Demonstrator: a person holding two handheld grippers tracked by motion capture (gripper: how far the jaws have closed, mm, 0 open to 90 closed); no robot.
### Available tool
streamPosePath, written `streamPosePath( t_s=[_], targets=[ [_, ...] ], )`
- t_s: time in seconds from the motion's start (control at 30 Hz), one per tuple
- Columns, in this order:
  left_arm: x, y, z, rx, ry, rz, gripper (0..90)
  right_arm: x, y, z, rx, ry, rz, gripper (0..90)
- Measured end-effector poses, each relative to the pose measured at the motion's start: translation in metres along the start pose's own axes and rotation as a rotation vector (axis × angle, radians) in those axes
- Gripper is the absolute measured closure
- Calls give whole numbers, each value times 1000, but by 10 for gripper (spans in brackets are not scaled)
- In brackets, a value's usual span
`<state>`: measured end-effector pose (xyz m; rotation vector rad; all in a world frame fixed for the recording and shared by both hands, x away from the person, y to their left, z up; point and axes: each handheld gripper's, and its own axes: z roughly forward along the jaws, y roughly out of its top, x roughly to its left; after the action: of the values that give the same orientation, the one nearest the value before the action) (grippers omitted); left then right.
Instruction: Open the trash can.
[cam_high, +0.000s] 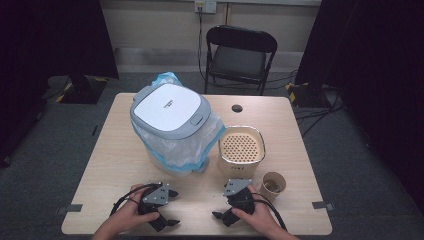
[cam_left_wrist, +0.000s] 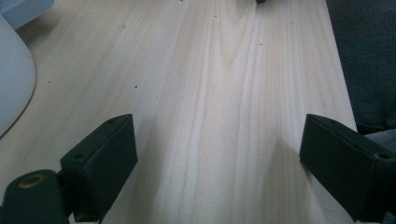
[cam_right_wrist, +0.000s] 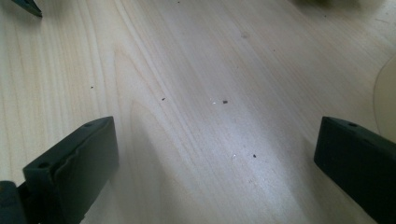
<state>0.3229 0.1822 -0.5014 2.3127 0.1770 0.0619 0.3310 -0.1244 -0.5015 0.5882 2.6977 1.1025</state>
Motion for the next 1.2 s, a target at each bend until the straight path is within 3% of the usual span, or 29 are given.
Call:
streamPosePath(
  t_s=[0.17,0.2,0.23,0.33,0.4,0.5,0.87,1.2],
  targets=[
    [0,0,0,0,-6,-1,94,1,4,-1,39,6,-12,9],
    [0,0,0,0,-3,-2,94,1,6,-1,49,13,-16,39],
    [0,0,0,0,-6,-1,94,2,10,-3,50,17,-22,179],
    [0,0,0,0,-5,-1,94,2,15,-6,63,25,-18,127],
    [0,0,0,0,-5,-1,94,2,19,-10,63,52,-19,176],
    [0,0,0,0,-6,-1,94,2,25,-15,74,51,-29,148],
    [0,0,0,1,-6,0,93,-8,52,-48,72,128,-8,149],
    [0,0,0,0,-6,-1,93,-8,73,-70,119,165,-45,151]
  ],
)
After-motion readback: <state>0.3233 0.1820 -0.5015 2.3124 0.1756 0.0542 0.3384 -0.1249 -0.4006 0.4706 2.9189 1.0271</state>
